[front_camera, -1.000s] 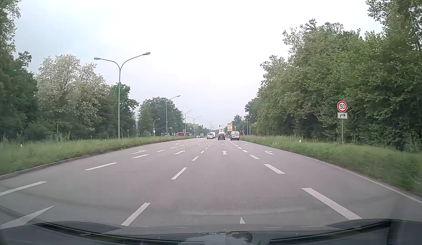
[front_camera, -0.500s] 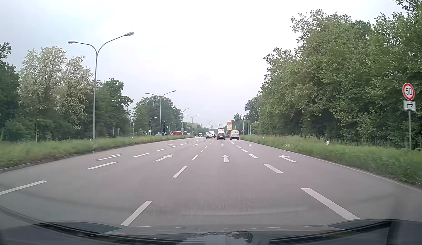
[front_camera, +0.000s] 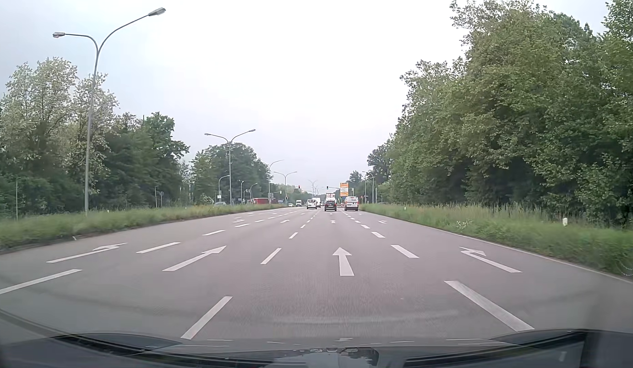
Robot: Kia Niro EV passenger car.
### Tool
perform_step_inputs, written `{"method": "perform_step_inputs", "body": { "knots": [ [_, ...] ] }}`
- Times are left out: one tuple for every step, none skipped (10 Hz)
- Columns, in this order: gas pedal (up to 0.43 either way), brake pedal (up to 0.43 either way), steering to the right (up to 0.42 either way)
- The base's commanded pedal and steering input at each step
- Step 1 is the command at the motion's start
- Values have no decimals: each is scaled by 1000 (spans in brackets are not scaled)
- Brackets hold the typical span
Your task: Follow the waypoints while adhering to traffic rules and regulations
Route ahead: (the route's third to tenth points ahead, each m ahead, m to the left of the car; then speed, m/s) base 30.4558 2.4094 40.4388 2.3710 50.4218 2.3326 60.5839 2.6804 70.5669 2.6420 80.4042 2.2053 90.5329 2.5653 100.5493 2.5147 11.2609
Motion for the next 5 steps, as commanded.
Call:
{"method": "perform_step_inputs", "body": {
  "knots": [
    [0,165,2],
    [0,165,1],
    [0,165,0],
    [0,165,0],
    [0,159,0]
  ]
}}
